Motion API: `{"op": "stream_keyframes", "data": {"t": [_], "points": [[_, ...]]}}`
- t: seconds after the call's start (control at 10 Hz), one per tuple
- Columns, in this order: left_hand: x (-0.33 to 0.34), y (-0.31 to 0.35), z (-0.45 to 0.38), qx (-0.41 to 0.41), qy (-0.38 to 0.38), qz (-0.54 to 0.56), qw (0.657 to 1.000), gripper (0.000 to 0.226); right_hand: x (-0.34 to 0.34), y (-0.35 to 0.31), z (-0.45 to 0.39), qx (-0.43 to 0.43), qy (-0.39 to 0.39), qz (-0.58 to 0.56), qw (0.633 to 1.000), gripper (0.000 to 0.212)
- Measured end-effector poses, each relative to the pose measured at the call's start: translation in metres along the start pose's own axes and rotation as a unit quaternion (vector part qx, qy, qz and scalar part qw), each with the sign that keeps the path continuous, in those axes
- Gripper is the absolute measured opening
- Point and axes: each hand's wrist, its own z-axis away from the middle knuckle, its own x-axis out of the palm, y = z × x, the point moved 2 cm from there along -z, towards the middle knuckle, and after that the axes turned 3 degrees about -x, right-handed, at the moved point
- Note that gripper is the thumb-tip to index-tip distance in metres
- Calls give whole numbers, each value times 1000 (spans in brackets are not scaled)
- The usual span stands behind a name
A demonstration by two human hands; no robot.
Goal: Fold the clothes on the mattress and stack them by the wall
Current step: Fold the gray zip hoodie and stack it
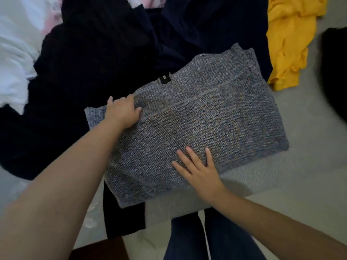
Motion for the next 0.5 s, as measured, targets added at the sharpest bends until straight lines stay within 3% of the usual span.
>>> {"op": "stream_keyframes", "data": {"t": [0.1,0.2,0.3,0.4,0.5], "points": [[-6,4,7,25,14,-23,999,41,14,1,1,10,37,42,998,73],[-10,10,27,41,-53,-1,998,36,12,20,27,-1,121,37,992,44],[-6,37,63,108,-207,-75,969,33,5,62,82,-59,115,37,991,21],[-7,82,94,189,-264,-199,925,38,-3,136,133,43,136,-159,977,47],[-22,125,101,275,-126,-193,933,31,-20,191,156,226,-58,-168,958,57]]}}
